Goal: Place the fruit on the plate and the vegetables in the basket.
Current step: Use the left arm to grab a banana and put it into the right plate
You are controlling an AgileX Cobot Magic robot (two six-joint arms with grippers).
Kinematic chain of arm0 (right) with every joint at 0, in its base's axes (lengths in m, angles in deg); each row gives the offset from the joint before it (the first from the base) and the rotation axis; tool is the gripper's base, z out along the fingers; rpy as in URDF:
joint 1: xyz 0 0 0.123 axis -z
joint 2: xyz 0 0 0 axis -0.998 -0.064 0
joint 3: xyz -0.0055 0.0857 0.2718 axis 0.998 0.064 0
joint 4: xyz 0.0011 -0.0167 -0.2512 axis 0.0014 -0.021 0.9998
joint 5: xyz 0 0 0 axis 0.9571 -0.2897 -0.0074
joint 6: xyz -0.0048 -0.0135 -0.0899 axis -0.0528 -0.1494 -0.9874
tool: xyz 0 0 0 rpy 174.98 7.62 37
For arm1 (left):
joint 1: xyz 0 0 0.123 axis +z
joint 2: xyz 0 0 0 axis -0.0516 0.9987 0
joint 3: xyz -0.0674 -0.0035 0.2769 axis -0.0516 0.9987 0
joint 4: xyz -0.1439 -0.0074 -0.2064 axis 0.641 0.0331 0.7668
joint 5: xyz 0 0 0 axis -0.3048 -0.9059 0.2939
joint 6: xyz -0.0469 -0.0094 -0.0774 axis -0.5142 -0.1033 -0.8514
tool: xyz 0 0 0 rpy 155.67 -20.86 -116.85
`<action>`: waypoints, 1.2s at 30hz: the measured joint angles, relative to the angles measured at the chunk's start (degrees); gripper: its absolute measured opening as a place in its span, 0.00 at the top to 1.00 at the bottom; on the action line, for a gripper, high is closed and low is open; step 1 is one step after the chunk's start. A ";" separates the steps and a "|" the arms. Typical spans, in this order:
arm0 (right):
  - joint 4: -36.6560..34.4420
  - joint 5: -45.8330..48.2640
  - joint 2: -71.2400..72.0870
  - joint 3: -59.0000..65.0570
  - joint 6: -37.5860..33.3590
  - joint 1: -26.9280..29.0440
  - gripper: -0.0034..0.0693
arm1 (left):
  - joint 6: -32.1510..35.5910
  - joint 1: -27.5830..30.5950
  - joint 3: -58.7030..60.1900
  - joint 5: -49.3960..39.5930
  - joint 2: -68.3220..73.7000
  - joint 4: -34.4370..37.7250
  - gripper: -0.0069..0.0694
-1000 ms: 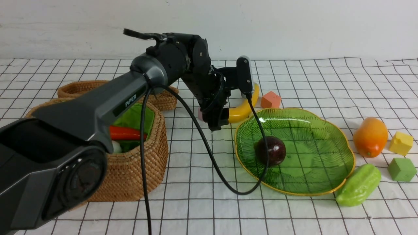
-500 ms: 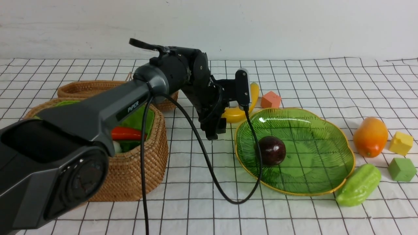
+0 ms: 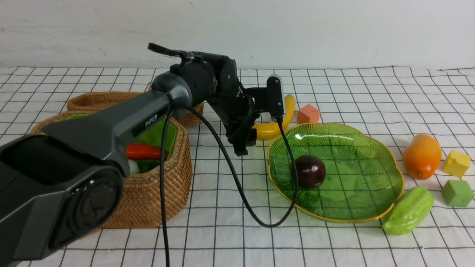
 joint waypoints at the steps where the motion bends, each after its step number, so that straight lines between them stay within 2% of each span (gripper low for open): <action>1: 0.00 0.00 0.00 0.00 0.00 0.00 0.66 | -3.18 0.00 0.00 -0.68 -0.52 0.00 0.44; 3: -0.07 0.00 0.00 0.00 0.00 0.00 0.66 | -11.02 0.00 0.00 -3.15 -1.76 -0.13 0.46; 4: -0.07 0.00 0.00 0.00 0.00 0.00 0.66 | -11.02 0.00 0.00 -3.41 -1.90 -0.13 0.46; 5: -0.20 0.00 0.00 0.00 0.00 0.00 0.66 | -17.04 0.00 0.00 -5.06 -2.97 -0.97 0.50; 6: -0.20 -0.08 0.00 0.00 -0.07 0.00 0.66 | -19.19 0.05 0.00 -6.43 -4.13 -2.07 0.54; 7: -0.20 -0.07 0.00 0.00 -0.07 0.00 0.66 | -19.35 0.06 0.00 -6.89 -4.30 -2.24 0.55; 10: -0.21 -0.41 0.00 0.00 -0.25 0.00 0.66 | -18.51 1.14 0.00 -7.77 -6.81 -3.72 0.70; 14: -0.21 -0.66 0.00 0.00 -0.25 0.00 0.66 | -17.86 4.20 -0.88 -1.72 -8.35 0.63 0.89; 17: -0.21 -0.93 0.00 0.00 -0.25 0.00 0.66 | -16.36 5.87 -2.16 -0.81 -7.99 2.28 0.93; 20: -0.21 -0.98 0.00 0.00 -0.25 0.00 0.66 | -10.23 5.77 -2.42 -2.98 -6.85 3.28 0.92; 23: -0.21 -0.98 0.00 0.00 -0.25 0.00 0.66 | -3.85 5.11 -2.42 -4.05 -5.88 7.34 0.86; 26: -0.21 -0.93 0.00 0.00 -0.25 0.00 0.66 | 2.99 4.43 -2.42 -3.88 -5.11 12.64 0.71; 27: -0.21 -0.93 0.00 0.00 -0.25 0.00 0.66 | 5.54 4.21 -2.42 -3.83 -4.84 14.44 0.62; 28: -0.21 -0.93 0.00 0.00 -0.25 0.00 0.66 | 5.88 4.15 -2.42 -3.83 -4.84 14.66 0.62; 29: -0.21 -0.87 0.00 0.00 -0.25 0.00 0.66 | 8.26 4.07 -2.42 -3.41 -4.45 15.94 0.49; 30: -0.27 -0.83 0.00 0.00 -0.25 0.00 0.66 | 9.04 4.07 -2.42 -3.35 -4.07 16.16 0.41; 31: -0.35 -0.76 0.00 0.00 -0.25 0.00 0.66 | 9.18 4.07 -2.42 -3.29 -3.90 16.16 0.38; 32: -0.39 -0.48 0.00 0.00 -0.25 0.00 0.66 | 9.91 4.07 -2.42 -3.14 -3.18 16.21 0.28; 35: -0.39 -0.23 0.00 0.00 -0.25 0.00 0.66 | 10.93 4.07 -2.42 -2.05 -1.58 16.28 0.13; 36: -0.39 -0.23 0.00 0.00 -0.25 0.00 0.66 | 11.54 4.07 -2.36 -1.71 -0.98 16.28 0.11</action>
